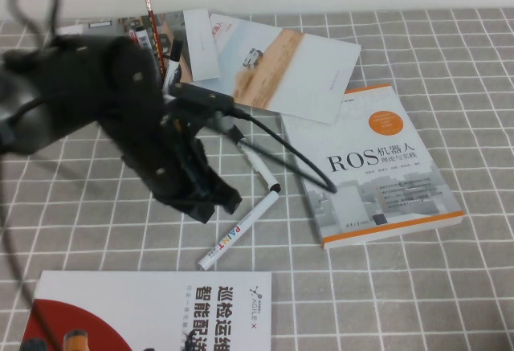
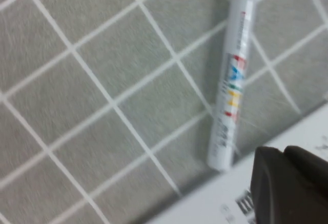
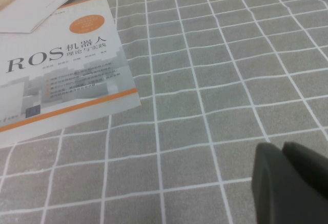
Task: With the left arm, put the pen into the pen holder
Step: Pick up the pen on the table
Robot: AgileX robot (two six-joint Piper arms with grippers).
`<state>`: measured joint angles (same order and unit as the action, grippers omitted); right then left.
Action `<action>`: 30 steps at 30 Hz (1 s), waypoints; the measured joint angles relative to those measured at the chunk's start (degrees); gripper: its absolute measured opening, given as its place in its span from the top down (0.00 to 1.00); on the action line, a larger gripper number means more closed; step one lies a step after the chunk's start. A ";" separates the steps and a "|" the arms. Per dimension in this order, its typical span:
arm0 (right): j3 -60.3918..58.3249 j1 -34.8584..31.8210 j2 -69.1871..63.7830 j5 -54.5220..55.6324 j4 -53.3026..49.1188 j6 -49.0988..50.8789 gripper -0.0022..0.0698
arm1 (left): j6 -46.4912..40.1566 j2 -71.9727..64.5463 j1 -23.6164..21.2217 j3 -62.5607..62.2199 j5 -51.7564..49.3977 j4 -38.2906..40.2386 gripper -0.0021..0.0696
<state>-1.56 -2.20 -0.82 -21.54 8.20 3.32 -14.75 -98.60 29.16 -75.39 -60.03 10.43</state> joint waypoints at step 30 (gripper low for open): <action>0.00 0.00 0.00 0.00 0.00 0.00 0.99 | -4.76 -17.07 6.96 -17.72 -2.46 -8.40 0.52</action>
<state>-1.56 -2.20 -0.82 -21.54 8.20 3.32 -19.51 -115.67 36.11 -93.12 -62.49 2.03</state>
